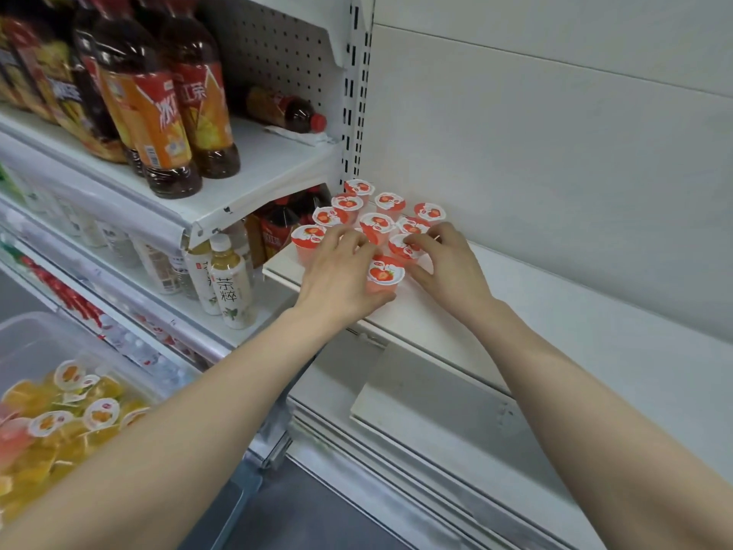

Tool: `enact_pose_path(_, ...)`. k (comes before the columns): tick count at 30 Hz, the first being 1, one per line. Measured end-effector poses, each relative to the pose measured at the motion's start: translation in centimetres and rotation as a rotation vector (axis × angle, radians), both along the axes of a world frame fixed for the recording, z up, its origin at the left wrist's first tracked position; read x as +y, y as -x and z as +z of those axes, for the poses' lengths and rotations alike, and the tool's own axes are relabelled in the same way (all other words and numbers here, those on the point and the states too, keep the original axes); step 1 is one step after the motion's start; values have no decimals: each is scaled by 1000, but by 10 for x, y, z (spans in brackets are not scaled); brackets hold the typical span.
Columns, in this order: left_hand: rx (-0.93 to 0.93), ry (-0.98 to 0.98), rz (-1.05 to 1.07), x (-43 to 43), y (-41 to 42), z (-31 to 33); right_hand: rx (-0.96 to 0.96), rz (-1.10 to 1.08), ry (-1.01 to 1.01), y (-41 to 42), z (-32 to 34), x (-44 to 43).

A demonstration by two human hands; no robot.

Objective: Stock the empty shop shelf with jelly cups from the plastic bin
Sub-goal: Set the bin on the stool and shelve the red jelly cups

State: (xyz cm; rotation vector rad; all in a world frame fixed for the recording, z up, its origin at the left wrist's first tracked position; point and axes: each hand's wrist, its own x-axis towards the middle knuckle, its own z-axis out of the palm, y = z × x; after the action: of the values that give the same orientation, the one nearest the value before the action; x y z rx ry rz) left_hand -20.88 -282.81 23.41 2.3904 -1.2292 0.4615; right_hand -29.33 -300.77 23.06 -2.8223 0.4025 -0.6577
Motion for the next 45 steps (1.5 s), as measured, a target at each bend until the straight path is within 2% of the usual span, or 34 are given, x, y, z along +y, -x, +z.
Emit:
enact_pose_path(6, 11, -51, 44, -4, -4, -8, 51, 14, 110, 4, 0, -6)
enact_pose_path(15, 11, -69, 47, -10, -5, -8, 112, -1, 159, 8, 9, -3)
enact_pose_path(26, -56, -35, -64, 32, -8, 14, 177, -47, 313, 29, 37, 27)
enact_pose_path(32, -131, 13, -92, 104, -22, 23, 88, -18, 363, 30, 43, 83)
enact_pose_path(37, -75, 56, -104, 189, -40, 14, 15, 40, 373, 19, 30, 156)
enact_pose_path(41, -27, 87, 10, 279, -55, -16, 3, 115, 326, 4, 3, 226)
enact_pose_path(45, 89, 39, 156, 378, -69, -68, 13, 237, 273, -19, -44, 297)
